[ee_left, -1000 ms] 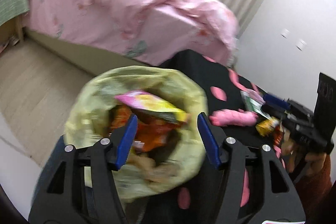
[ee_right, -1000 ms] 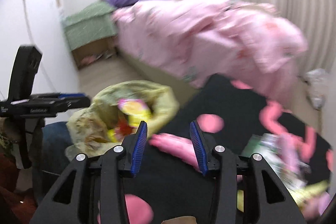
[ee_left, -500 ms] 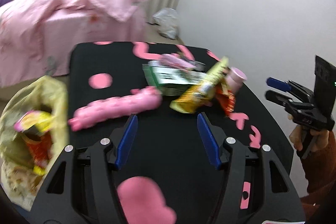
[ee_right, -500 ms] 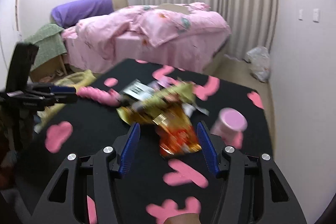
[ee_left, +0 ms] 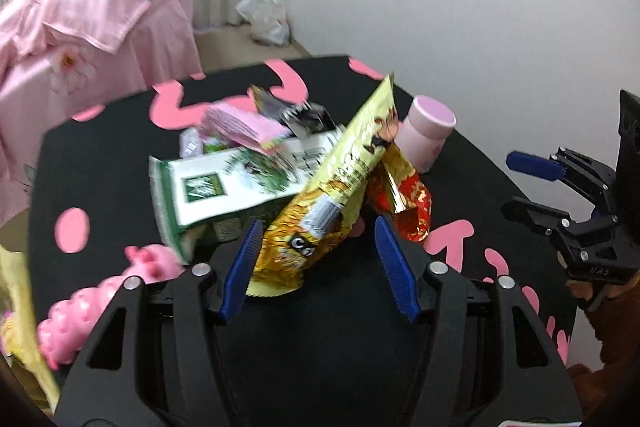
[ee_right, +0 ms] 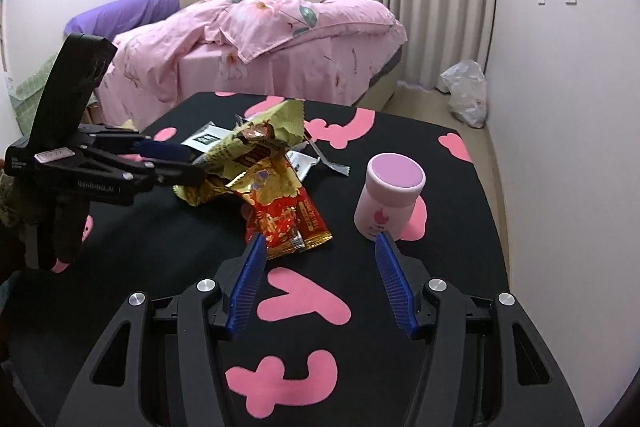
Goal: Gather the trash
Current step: 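Grasp the gold snack stick wrapper with the left tool while the right tool grasps the red-gold packet, then lift and carry the gold wrapper and red-gold packet over the trash bag with both tools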
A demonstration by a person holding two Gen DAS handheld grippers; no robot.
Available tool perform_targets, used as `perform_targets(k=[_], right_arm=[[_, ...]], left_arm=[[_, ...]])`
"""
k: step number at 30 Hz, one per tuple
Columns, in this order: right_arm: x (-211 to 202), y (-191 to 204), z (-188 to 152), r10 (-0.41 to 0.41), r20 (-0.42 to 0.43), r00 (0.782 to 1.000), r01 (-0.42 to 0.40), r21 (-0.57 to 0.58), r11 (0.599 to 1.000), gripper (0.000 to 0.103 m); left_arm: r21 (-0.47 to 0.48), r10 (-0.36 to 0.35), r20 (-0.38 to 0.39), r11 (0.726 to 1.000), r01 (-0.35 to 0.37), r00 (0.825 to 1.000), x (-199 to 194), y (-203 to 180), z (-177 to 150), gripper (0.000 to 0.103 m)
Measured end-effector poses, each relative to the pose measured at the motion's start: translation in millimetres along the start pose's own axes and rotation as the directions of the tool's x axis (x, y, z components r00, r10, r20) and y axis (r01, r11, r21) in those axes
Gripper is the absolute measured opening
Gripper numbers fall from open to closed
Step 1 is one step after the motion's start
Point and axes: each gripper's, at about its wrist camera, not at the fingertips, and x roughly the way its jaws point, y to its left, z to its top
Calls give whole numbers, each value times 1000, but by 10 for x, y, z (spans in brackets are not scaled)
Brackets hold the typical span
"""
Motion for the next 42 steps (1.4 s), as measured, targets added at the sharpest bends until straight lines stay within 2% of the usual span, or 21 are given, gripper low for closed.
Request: perform_targets(k=[2, 3, 4, 11, 16, 20, 25, 27, 30, 35, 37, 42], right_arm=[[50, 10, 20, 6, -12, 1000, -5, 16, 1000, 54], [70, 13, 30, 21, -18, 1000, -20, 23, 1000, 54], [89, 29, 33, 49, -24, 999, -48, 24, 999, 54], [211, 160, 87, 108, -21, 994, -109, -25, 994, 54], [403, 26, 162, 129, -4, 992, -129, 39, 991, 54], [658, -87, 199, 156, -39, 987, -150, 112, 982, 54], [887, 23, 187, 177, -108, 978, -168, 84, 982, 54], [860, 81, 160, 194, -107, 975, -188, 68, 980, 46], [768, 158, 118, 180, -115, 977, -176, 46, 983, 36], [524, 161, 16, 172, -108, 979, -165, 77, 983, 27], [393, 162, -49, 175, -99, 980, -165, 97, 981, 27], [41, 191, -152, 166, -49, 985, -160, 108, 981, 27]], left_arm=[[-3, -2, -36, 1000, 2, 999, 86, 6, -39, 33], [-17, 0, -53, 1000, -1, 999, 98, 28, -75, 20], [-34, -1, -58, 999, -1, 998, 88, 45, -107, 17], [-179, -52, -22, 983, 47, 998, -445, 186, -393, 16], [-219, -15, -22, 976, 10, 1000, -827, 232, -729, 16], [-238, 4, -29, 971, -11, 1000, -939, 245, -953, 16], [-255, -28, -4, 966, 26, 1000, -993, 256, -1126, 34], [-256, -26, 10, 966, 27, 1000, -1008, 263, -1150, 38], [-254, -33, 26, 966, 39, 999, -1000, 272, -1141, 46], [-234, -57, 52, 970, 68, 997, -968, 240, -1067, 60], [-236, -59, 40, 969, 67, 997, -913, 242, -1023, 62], [-196, -78, -46, 978, 67, 996, -719, 107, -964, 63]])
